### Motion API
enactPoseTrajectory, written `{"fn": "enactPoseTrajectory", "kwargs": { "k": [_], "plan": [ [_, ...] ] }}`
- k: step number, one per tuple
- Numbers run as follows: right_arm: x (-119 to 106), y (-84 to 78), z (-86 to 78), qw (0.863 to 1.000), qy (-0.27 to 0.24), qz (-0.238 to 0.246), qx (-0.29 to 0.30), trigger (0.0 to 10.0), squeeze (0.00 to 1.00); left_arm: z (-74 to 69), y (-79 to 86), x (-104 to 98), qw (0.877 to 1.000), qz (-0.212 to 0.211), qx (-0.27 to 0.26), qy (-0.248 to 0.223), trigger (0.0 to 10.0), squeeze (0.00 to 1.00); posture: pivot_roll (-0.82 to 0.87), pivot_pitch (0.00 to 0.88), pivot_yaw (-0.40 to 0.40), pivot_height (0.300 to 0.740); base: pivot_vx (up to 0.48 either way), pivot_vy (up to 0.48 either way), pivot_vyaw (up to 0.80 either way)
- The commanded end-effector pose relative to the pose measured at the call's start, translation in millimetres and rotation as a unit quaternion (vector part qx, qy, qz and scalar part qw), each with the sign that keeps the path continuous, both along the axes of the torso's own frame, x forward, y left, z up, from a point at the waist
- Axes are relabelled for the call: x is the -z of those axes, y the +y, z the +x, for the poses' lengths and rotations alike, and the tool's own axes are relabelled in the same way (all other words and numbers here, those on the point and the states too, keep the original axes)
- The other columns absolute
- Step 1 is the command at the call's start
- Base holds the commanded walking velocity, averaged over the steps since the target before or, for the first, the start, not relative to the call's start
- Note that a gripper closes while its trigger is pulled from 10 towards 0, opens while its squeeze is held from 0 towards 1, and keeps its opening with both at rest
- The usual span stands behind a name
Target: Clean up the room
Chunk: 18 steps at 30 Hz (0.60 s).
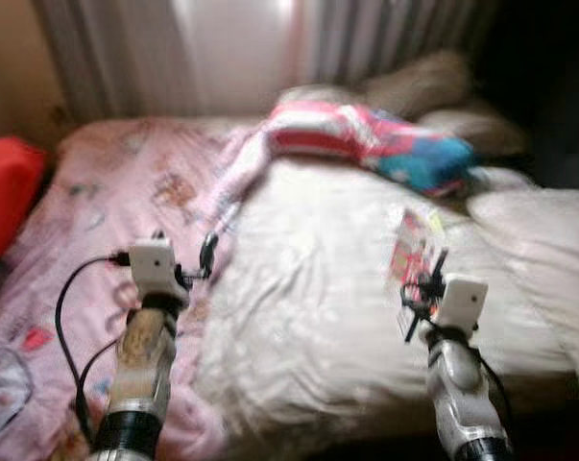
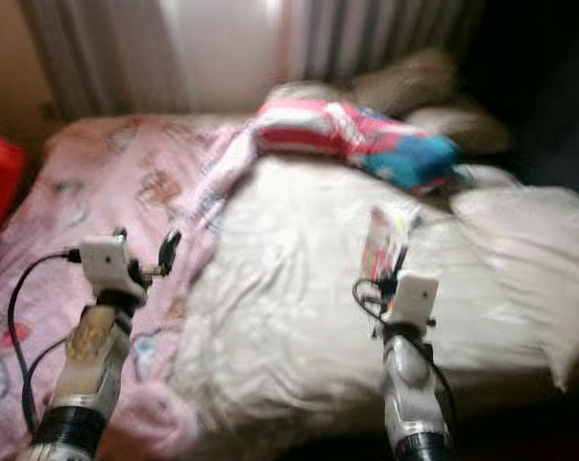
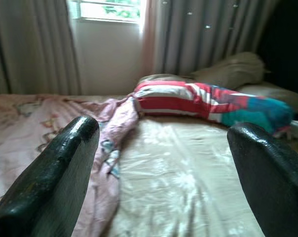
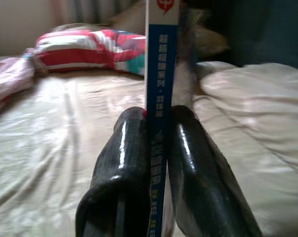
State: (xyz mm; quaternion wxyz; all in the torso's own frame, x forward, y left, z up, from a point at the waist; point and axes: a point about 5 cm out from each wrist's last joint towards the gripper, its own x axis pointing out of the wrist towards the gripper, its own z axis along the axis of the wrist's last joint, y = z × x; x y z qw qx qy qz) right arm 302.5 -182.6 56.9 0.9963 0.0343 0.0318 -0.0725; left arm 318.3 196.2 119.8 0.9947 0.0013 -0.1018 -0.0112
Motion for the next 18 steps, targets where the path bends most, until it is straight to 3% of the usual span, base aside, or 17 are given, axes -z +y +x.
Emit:
{"fn": "enactPoseTrajectory", "kwargs": {
  "k": [1,9,12,18],
  "plan": [
    [-11.7,5.4,6.6,1.000,-0.021,-0.006,-0.015,10.0,0.00,0.4,5.5,-2.6,1.000,0.001,-0.010,-0.006,10.0,0.00,0.02,0.000,-0.024,0.740,0.000,0.000,0.00],
    [-9.3,8.7,5.5,0.999,-0.014,-0.015,-0.027,10.0,0.00,1.6,5.9,-3.0,1.000,0.004,-0.010,-0.006,10.0,0.00,0.02,0.000,-0.019,0.740,0.000,0.000,0.00],
    [-10.4,8.6,6.1,0.999,-0.013,-0.036,-0.031,10.0,0.00,1.7,5.1,-3.1,1.000,0.004,-0.008,-0.006,10.0,0.00,0.02,0.000,-0.017,0.740,0.000,-0.246,0.00],
    [-8.8,6.9,5.5,0.999,-0.007,-0.032,-0.023,10.0,0.00,1.7,4.4,-2.9,1.000,0.004,-0.007,-0.005,10.0,0.00,0.02,0.000,-0.015,0.740,0.000,-0.259,0.61]
  ]
}}
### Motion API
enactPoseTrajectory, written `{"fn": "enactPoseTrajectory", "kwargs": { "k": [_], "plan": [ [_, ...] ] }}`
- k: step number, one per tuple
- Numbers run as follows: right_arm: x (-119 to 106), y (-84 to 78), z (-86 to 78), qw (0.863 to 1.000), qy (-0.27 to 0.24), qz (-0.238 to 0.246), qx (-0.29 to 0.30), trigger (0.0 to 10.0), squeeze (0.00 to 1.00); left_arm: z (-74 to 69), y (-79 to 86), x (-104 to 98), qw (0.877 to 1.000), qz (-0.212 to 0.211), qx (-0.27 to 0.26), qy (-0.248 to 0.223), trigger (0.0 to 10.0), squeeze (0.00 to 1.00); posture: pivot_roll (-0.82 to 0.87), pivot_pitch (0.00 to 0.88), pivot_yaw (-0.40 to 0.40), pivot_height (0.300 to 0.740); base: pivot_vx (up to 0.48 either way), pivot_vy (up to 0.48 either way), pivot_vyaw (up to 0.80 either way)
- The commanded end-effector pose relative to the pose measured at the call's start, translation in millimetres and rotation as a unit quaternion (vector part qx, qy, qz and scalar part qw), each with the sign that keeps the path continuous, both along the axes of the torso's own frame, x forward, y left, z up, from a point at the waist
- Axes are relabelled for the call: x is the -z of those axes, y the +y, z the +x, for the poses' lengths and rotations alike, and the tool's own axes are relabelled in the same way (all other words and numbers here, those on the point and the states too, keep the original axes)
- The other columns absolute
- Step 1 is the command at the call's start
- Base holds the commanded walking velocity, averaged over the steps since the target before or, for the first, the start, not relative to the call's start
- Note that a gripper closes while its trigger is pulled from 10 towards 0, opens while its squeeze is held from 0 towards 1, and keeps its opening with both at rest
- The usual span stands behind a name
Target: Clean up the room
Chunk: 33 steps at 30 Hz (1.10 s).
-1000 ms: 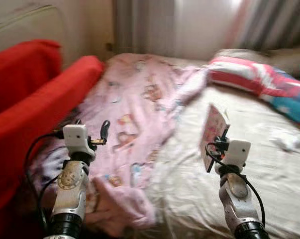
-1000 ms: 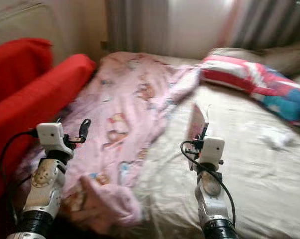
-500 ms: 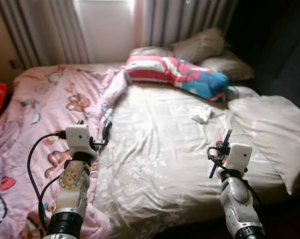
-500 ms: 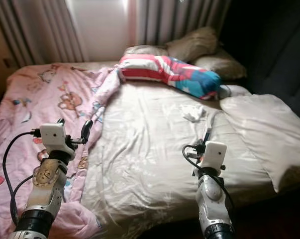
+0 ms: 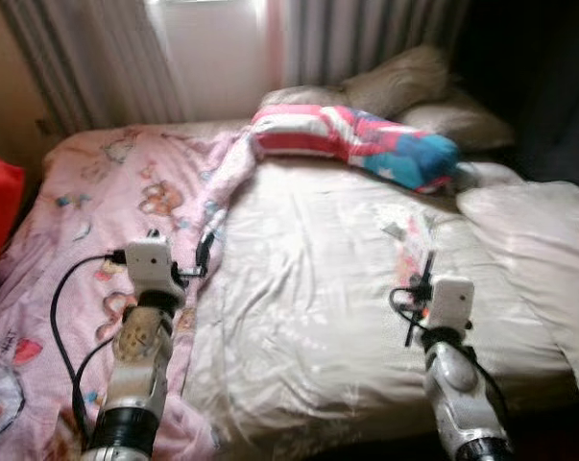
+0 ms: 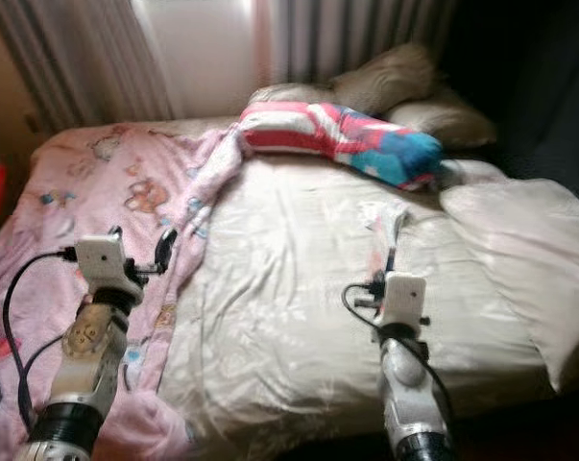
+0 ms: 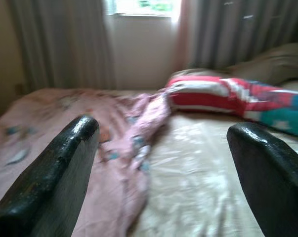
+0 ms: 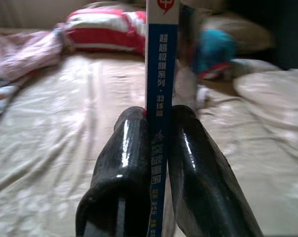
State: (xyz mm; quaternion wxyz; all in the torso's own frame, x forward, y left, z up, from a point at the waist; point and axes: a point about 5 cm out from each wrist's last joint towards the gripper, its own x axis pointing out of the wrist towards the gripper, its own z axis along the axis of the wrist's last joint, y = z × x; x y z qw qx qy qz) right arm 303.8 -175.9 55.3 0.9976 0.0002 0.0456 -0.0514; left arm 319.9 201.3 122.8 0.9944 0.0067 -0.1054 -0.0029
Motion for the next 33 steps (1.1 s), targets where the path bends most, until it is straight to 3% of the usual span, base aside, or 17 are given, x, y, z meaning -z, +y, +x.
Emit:
{"fn": "enactPoseTrajectory", "kwargs": {
  "k": [1,33],
  "plan": [
    [-9.9,-0.5,4.0,1.000,-0.021,0.007,0.001,10.0,0.00,0.1,-1.0,0.0,1.000,0.000,0.003,-0.002,10.0,0.00,0.01,0.000,-0.014,0.740,0.000,-0.296,0.00],
    [-9.6,-0.5,2.1,1.000,-0.019,0.010,-0.003,10.0,0.00,-0.6,-4.3,1.9,1.000,-0.002,0.008,0.001,10.0,0.00,0.00,0.000,-0.014,0.740,0.000,-0.324,0.00]
  ]
}}
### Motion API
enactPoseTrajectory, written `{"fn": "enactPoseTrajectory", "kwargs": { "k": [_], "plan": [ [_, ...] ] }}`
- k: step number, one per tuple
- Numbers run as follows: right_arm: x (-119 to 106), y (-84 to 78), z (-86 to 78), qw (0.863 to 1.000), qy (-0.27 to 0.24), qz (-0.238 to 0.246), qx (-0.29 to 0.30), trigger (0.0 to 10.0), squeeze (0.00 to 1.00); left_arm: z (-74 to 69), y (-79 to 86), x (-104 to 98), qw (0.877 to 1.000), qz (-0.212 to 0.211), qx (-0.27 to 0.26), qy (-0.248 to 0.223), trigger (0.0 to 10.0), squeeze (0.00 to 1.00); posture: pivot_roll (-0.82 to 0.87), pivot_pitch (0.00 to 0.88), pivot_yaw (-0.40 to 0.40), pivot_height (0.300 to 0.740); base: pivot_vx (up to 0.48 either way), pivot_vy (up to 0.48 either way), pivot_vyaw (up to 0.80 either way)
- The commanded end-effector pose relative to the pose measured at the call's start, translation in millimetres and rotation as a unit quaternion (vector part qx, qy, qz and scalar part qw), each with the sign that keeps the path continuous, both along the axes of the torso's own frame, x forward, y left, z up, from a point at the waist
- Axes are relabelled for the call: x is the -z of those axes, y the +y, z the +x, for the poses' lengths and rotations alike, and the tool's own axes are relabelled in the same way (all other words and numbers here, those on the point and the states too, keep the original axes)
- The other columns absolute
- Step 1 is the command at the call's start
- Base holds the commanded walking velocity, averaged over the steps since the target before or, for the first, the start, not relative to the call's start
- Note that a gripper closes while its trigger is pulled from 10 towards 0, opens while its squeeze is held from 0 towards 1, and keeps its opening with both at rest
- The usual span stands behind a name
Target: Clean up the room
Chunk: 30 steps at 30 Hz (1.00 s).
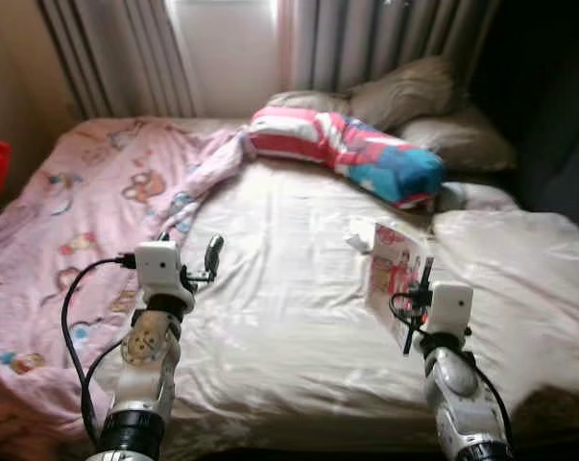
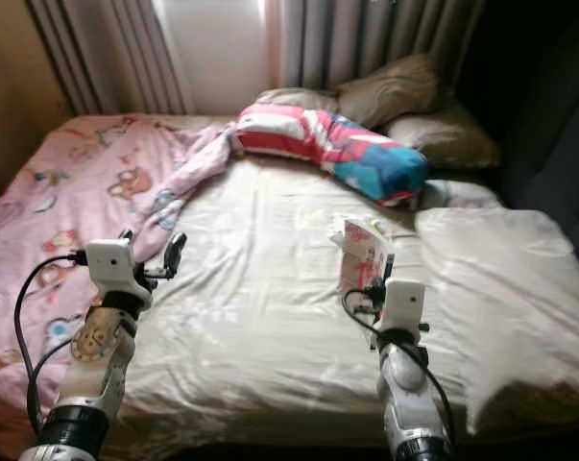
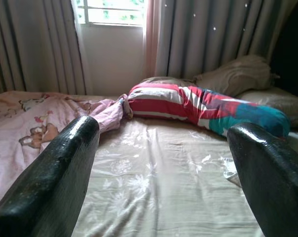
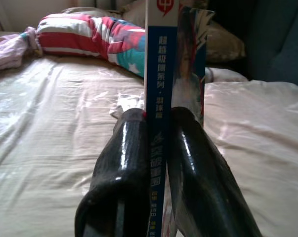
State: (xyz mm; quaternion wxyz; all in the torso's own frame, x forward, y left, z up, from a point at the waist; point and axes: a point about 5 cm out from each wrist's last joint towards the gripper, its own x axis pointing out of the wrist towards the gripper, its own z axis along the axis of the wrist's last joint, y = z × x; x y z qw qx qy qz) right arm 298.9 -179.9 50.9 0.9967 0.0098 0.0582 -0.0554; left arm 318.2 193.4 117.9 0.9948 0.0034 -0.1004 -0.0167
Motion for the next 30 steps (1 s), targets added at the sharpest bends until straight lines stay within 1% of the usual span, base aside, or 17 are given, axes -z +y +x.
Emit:
{"fn": "enactPoseTrajectory", "kwargs": {
  "k": [1,16,30],
  "plan": [
    [-13.9,3.5,6.9,0.999,-0.031,-0.001,-0.007,10.0,0.00,1.0,3.6,-3.0,1.000,0.000,-0.007,-0.004,10.0,0.00,0.00,0.000,-0.014,0.740,0.000,-0.326,0.00],
    [-11.8,5.1,4.7,1.000,-0.029,0.004,-0.008,10.0,0.00,0.4,2.0,-2.0,1.000,-0.009,0.008,-0.001,10.0,0.00,0.00,0.002,-0.007,0.740,0.000,-0.017,0.00],
    [-10.1,3.9,2.6,1.000,-0.026,0.004,-0.006,10.0,0.00,0.6,2.7,-2.3,1.000,-0.014,0.010,0.001,10.0,0.00,-0.01,0.006,0.000,0.740,0.000,0.000,0.00]
  ]
}}
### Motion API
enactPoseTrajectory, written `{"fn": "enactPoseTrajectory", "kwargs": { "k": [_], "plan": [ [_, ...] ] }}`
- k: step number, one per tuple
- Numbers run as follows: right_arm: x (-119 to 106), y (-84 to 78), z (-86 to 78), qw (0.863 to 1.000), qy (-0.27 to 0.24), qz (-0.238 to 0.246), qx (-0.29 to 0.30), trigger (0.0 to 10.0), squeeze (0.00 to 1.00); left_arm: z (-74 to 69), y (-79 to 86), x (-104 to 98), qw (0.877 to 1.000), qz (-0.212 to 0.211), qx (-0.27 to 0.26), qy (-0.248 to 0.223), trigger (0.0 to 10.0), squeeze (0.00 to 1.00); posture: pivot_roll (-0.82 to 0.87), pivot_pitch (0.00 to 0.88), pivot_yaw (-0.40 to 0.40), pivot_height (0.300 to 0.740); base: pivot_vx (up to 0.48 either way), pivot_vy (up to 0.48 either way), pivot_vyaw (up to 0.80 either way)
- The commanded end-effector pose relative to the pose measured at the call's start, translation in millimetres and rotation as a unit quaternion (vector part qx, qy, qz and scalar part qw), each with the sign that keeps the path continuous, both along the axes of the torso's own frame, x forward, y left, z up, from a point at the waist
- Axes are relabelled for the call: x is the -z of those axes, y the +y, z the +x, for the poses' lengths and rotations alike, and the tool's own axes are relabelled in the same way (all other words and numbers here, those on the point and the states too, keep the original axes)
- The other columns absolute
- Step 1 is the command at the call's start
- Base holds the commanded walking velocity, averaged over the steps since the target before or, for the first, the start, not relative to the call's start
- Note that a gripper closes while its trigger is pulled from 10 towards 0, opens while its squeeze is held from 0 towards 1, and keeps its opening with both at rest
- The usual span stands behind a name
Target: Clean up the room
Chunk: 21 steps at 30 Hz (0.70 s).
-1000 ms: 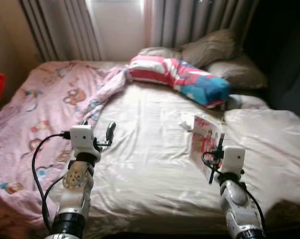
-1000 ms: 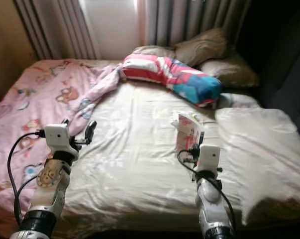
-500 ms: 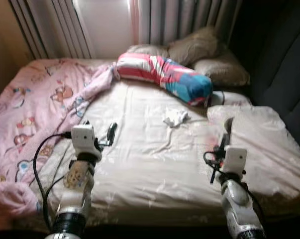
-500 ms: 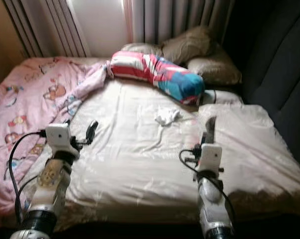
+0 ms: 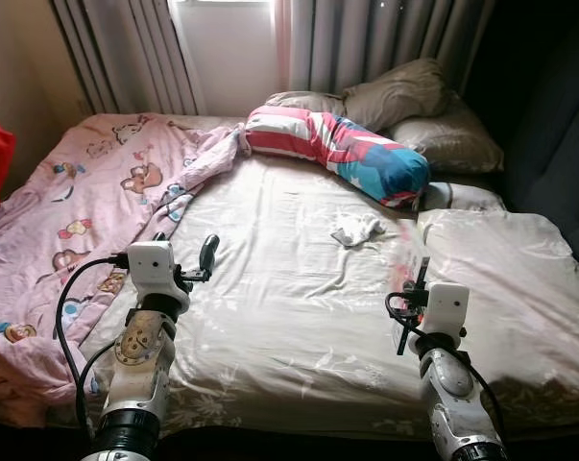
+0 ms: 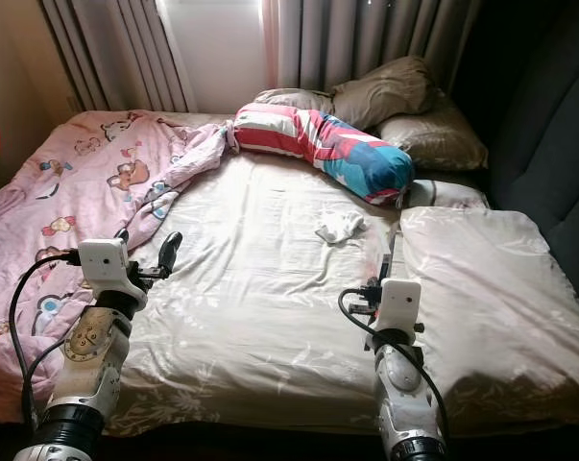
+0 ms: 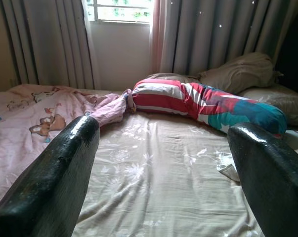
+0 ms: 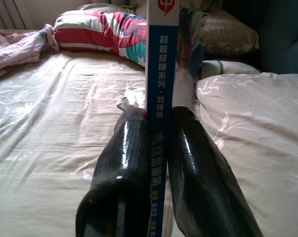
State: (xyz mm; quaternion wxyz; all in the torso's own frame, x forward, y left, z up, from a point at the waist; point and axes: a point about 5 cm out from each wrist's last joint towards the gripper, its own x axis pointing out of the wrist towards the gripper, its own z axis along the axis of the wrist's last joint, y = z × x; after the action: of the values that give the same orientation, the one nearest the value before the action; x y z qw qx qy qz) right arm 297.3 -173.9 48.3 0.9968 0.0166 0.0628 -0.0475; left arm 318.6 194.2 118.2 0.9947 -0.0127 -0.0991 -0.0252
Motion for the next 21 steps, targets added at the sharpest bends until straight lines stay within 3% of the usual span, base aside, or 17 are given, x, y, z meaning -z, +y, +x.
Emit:
{"fn": "enactPoseTrajectory", "kwargs": {
  "k": [1,12,21],
  "plan": [
    [-12.1,-2.3,3.8,1.000,-0.029,-0.003,0.003,10.0,0.00,0.3,2.0,-2.1,1.000,0.001,0.001,0.000,10.0,0.00,-0.01,0.006,0.002,0.740,0.000,0.000,0.00],
    [-10.6,-4.3,3.0,1.000,-0.025,-0.006,0.008,10.0,0.00,0.7,2.0,-2.0,1.000,0.003,0.004,0.002,10.0,0.00,-0.01,0.000,0.006,0.740,0.000,0.000,0.00],
    [-10.2,-2.8,2.8,1.000,-0.028,-0.004,0.004,10.0,0.00,0.5,-1.8,-0.5,1.000,0.003,0.014,0.004,10.0,0.00,-0.01,0.000,0.011,0.740,0.261,0.000,0.00]
  ]
}}
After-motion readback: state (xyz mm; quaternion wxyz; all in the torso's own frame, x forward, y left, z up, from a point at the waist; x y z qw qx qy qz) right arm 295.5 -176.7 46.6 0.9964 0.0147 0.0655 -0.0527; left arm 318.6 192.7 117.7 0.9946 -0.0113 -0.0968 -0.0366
